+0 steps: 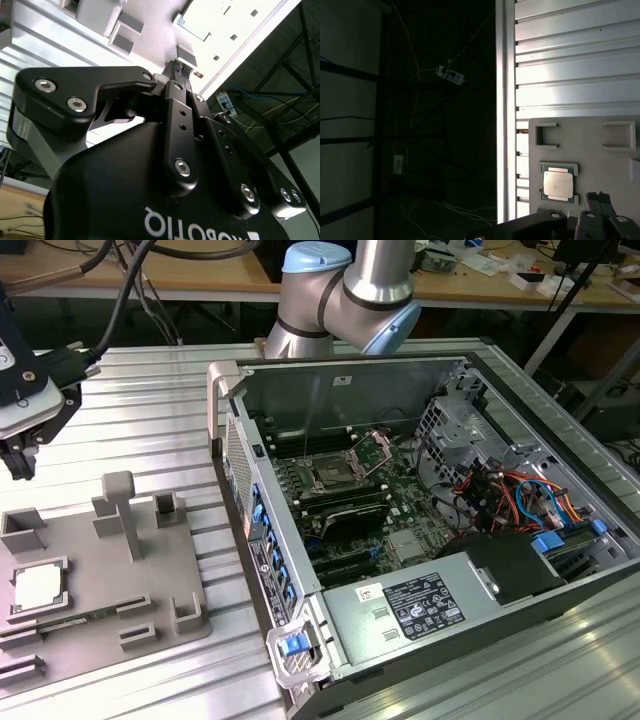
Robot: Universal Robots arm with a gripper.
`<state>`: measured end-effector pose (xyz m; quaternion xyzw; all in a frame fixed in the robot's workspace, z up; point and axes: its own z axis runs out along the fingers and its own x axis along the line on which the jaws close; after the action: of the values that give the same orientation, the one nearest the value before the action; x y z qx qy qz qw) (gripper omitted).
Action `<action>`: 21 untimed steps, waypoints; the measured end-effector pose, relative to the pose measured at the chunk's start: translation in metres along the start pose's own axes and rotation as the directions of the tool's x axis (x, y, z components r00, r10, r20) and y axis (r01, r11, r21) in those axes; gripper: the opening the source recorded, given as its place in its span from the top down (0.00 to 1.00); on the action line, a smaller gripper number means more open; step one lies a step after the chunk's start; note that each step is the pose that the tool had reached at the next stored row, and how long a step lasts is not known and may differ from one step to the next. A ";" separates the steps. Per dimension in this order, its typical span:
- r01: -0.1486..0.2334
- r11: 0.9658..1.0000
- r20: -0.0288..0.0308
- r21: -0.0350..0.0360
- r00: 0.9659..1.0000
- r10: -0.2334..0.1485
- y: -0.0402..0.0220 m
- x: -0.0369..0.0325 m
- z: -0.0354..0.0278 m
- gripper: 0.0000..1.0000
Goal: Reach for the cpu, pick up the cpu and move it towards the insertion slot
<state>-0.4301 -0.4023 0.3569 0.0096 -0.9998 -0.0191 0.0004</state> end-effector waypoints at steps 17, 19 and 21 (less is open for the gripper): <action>0.000 1.000 0.000 0.000 1.000 0.000 -0.0003 0.0188 0.0000 0.89; 0.000 1.000 0.000 0.000 1.000 0.000 -0.0004 0.0217 0.0000 0.89; 0.000 1.000 0.000 0.000 1.000 0.000 -0.0005 0.0238 -0.0001 0.89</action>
<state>-0.4538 -0.4032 0.3570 0.0095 -0.9998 -0.0191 0.0005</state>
